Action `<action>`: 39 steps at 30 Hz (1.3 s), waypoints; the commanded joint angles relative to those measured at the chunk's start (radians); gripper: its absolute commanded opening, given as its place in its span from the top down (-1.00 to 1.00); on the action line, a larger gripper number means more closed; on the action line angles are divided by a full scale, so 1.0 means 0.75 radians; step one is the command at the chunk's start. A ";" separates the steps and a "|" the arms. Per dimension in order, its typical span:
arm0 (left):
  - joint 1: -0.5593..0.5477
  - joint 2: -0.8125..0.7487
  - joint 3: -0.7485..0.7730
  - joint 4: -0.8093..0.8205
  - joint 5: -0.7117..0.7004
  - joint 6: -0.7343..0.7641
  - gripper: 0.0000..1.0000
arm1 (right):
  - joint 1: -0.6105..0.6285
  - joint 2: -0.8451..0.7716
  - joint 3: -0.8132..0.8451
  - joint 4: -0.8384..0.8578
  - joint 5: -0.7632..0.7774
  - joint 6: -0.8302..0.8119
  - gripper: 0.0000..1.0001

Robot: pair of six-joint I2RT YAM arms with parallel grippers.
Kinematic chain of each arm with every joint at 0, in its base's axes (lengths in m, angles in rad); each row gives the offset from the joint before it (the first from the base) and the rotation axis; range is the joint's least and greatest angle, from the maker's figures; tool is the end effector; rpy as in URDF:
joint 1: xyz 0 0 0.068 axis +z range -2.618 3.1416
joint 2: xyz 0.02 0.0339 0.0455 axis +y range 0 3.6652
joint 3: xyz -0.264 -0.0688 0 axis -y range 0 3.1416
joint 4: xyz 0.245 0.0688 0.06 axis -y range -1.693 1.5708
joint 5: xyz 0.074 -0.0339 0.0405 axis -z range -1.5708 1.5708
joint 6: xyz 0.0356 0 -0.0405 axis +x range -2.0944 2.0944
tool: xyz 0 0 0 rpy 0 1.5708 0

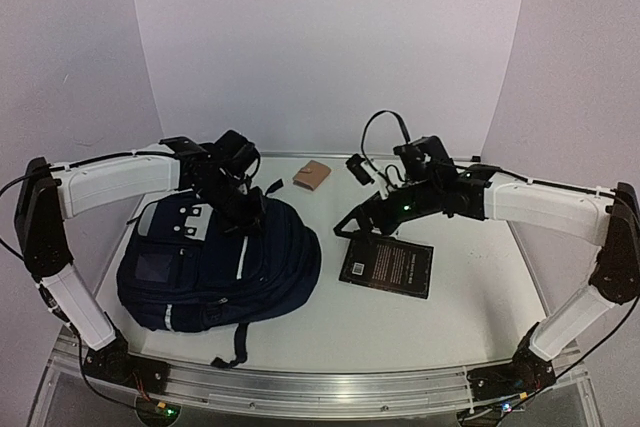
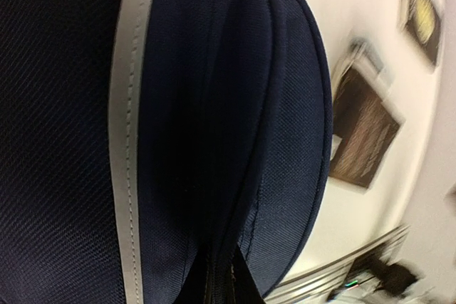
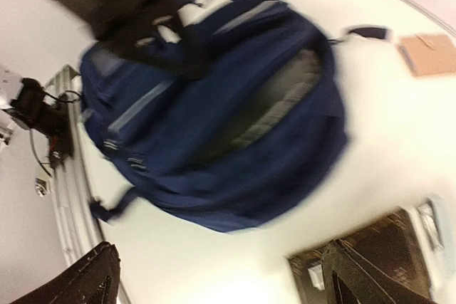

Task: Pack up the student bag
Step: Unzip the student bag at the center of the board, then adjust the book at the center of the board.

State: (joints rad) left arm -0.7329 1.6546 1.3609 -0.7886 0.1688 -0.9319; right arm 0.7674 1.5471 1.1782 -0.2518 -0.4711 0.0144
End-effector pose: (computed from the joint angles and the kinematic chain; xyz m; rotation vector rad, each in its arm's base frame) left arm 0.2525 -0.2354 0.2667 -0.2237 2.8472 -0.6889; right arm 0.2406 0.2546 0.2836 -1.0900 1.9985 0.9441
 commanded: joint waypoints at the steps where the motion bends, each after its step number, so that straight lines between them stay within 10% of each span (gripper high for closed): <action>1: -0.120 0.033 0.047 -0.360 -0.095 0.237 1.00 | -0.192 -0.036 -0.005 -0.296 -0.079 -0.110 -0.97; 6: -0.208 0.090 0.147 -0.451 -0.139 0.313 0.87 | -0.435 0.000 0.019 -0.497 -0.102 -0.181 -0.97; 15: -0.234 0.301 0.576 -0.292 -0.060 0.461 -0.43 | -0.891 0.175 0.065 -0.850 -0.113 -0.437 -0.87; 29: -0.218 0.962 1.361 -0.231 0.062 0.522 -0.77 | -1.250 0.853 0.901 -0.825 0.013 -0.364 -0.88; 39: -0.118 0.806 1.087 -0.083 0.039 0.473 -0.79 | -1.217 1.215 1.320 -0.744 -0.007 -0.229 -0.81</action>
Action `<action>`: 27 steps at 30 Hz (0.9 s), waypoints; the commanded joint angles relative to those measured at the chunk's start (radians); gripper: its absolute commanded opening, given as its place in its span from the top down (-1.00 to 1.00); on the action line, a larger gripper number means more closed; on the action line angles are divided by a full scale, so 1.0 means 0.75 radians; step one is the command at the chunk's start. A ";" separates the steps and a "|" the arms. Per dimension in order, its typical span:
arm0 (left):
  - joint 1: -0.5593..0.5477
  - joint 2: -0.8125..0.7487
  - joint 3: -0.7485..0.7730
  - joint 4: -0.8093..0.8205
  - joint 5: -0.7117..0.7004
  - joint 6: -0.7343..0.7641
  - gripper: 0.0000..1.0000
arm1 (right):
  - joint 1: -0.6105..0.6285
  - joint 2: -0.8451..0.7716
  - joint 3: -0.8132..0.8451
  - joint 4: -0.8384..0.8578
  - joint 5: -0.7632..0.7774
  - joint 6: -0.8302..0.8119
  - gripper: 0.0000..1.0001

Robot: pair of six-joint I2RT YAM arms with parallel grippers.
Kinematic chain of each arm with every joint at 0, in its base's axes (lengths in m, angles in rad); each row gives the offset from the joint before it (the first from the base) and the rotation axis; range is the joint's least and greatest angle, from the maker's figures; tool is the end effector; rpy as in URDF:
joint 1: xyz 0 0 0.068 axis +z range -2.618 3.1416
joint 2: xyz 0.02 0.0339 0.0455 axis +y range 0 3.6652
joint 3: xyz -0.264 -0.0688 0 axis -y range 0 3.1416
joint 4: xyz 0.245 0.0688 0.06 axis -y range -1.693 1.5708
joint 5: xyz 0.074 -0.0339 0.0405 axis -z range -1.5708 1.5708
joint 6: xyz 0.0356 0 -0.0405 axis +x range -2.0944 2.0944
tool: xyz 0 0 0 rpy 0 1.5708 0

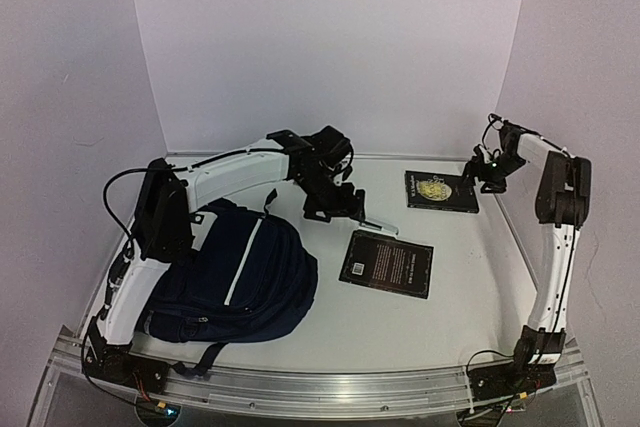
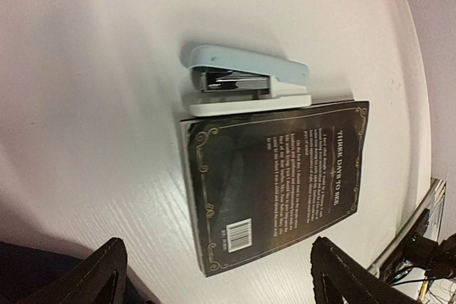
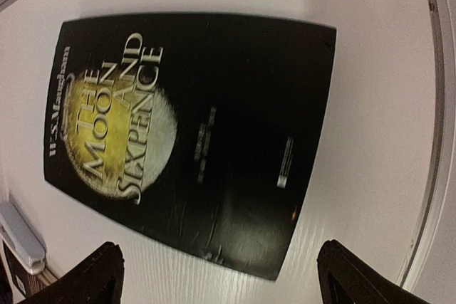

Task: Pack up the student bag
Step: Adjust the book at the center of the board.

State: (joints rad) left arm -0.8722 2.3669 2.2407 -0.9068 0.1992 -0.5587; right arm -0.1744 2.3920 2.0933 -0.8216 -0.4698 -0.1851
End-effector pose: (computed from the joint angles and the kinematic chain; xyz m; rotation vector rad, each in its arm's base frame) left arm 0.3259 -0.3989 0.2333 0.5090 2.7308 -0.7114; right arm 0.5061 -0.0728 0.1834 -0.1550 2.5746 0.5009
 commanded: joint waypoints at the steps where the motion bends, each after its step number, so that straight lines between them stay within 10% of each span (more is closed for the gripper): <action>1: 0.079 -0.155 -0.104 0.083 0.001 -0.029 -0.79 | 0.059 0.098 0.098 0.019 -0.005 0.018 -0.80; 27: 0.397 0.144 0.035 0.450 0.162 -0.205 -0.74 | 0.553 -0.021 -0.397 0.220 0.138 -0.128 -0.39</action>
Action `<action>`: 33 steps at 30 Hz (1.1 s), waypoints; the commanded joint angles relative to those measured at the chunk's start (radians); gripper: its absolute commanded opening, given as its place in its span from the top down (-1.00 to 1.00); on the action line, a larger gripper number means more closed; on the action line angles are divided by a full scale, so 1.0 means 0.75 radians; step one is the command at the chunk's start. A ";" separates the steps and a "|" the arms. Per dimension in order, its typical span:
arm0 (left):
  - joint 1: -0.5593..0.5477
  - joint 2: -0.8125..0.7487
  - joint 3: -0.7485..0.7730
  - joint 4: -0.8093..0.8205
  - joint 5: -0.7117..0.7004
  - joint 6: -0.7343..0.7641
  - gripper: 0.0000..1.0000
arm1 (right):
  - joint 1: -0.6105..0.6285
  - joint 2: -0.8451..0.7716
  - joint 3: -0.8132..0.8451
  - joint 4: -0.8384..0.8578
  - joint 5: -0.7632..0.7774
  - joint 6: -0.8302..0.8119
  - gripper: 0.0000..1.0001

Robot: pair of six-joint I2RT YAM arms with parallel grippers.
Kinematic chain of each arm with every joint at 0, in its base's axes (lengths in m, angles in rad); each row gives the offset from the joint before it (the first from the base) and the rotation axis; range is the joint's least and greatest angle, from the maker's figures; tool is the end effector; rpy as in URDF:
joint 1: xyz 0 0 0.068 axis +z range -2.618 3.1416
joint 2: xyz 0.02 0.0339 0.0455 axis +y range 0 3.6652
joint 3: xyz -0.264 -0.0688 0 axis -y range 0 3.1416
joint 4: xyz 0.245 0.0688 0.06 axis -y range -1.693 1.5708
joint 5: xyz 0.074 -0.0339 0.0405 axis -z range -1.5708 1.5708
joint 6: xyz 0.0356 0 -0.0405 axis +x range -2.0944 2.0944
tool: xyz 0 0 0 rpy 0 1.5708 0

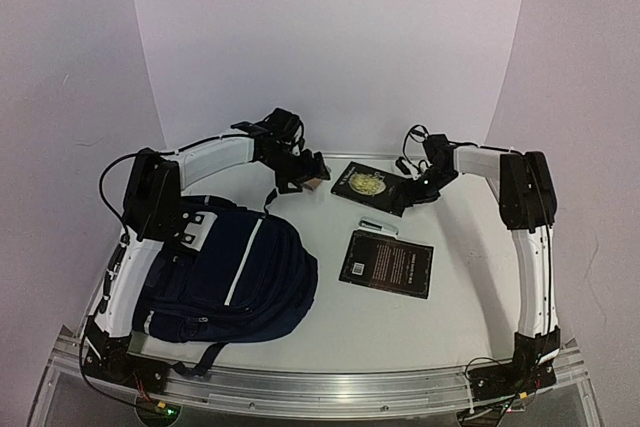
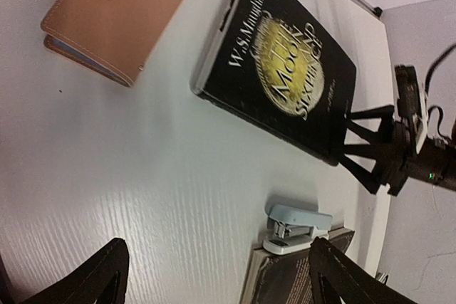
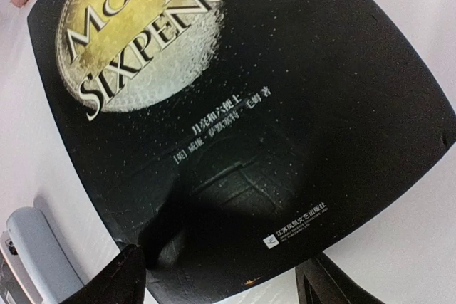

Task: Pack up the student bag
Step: Adjust the book at the center of the board.

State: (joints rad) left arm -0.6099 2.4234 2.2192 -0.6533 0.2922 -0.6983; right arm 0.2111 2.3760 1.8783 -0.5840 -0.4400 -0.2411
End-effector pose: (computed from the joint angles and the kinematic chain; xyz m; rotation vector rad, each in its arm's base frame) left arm 0.4381 -0.3186 0.2146 0.0276 2.6077 -0.8944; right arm 0.4898 0.1205 0.1384 -0.7221 2.4938 0.5699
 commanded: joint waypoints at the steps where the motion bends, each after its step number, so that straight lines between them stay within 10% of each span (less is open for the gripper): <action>1: 0.055 0.087 0.083 0.113 0.038 -0.010 -0.74 | 0.052 -0.006 -0.125 -0.092 0.115 -0.062 -0.38; 18: 0.084 0.209 0.007 0.321 0.279 -0.091 -0.52 | 0.187 -0.156 -0.330 -0.027 0.057 -0.188 -0.26; 33: 0.034 0.087 -0.069 0.478 0.463 -0.112 0.37 | 0.177 -0.137 -0.100 -0.058 -0.378 0.096 -0.13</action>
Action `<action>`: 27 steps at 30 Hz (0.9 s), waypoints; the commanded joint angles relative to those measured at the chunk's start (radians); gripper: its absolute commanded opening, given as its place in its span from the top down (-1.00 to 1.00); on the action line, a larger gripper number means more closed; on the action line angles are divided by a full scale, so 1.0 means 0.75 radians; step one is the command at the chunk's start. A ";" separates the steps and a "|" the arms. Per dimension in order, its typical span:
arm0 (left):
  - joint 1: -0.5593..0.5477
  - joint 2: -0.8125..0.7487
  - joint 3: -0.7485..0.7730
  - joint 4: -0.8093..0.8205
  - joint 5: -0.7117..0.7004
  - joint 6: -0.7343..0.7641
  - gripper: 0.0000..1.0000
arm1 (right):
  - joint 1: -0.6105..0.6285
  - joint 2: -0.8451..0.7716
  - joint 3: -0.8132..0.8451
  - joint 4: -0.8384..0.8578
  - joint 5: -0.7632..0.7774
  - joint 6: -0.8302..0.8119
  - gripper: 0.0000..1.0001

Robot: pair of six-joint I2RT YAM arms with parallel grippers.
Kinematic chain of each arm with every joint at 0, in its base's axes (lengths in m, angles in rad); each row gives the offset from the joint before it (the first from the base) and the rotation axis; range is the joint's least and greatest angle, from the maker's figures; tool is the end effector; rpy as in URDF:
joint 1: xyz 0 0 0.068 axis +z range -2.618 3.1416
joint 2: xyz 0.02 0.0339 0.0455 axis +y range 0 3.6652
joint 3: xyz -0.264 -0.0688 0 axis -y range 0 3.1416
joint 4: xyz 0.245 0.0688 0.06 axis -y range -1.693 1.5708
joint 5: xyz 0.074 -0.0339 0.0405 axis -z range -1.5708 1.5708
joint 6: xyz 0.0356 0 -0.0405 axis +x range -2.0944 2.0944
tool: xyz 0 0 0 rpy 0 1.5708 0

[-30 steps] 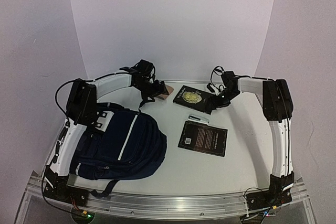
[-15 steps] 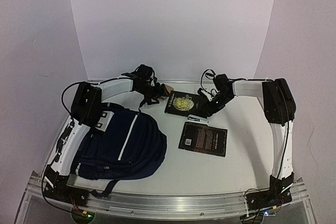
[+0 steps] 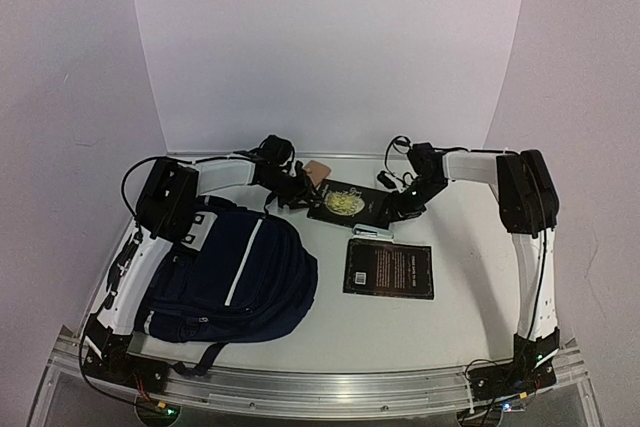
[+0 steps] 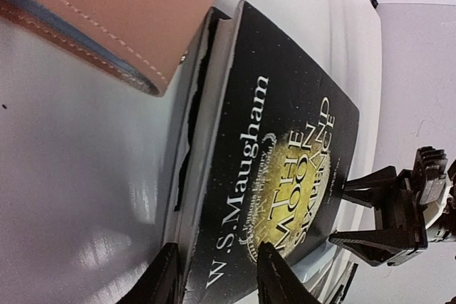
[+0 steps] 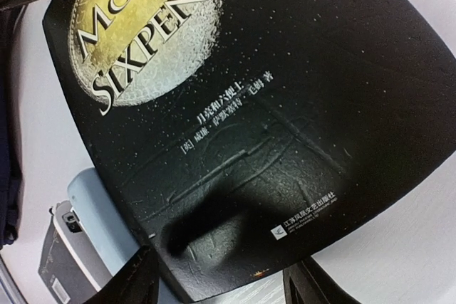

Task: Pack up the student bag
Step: Adjust the book at the center of the board.

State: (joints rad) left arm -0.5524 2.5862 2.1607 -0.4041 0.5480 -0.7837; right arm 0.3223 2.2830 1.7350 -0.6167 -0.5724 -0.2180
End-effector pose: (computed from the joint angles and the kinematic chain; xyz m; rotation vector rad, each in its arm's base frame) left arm 0.4693 -0.3111 0.1292 -0.0181 2.6415 -1.2114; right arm 0.4434 0.1684 0.1414 -0.8642 2.5176 0.8093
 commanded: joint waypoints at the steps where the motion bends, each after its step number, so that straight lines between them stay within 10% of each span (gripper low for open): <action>1: -0.043 -0.143 0.011 0.155 0.122 0.000 0.40 | 0.023 -0.030 0.103 -0.014 -0.220 0.075 -0.12; 16: -0.117 -0.263 0.198 0.001 0.125 -0.024 0.61 | -0.033 -0.331 0.105 -0.024 -0.414 0.189 0.14; 27: -0.355 -0.457 -0.081 -0.290 0.098 0.219 0.67 | -0.060 -0.606 -0.325 -0.230 -0.259 -0.054 0.17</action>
State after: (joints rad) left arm -0.6544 2.3368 2.1339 -0.5619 0.5140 -0.7328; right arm 0.2351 1.8759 1.5906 -0.7770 -0.6980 -0.1310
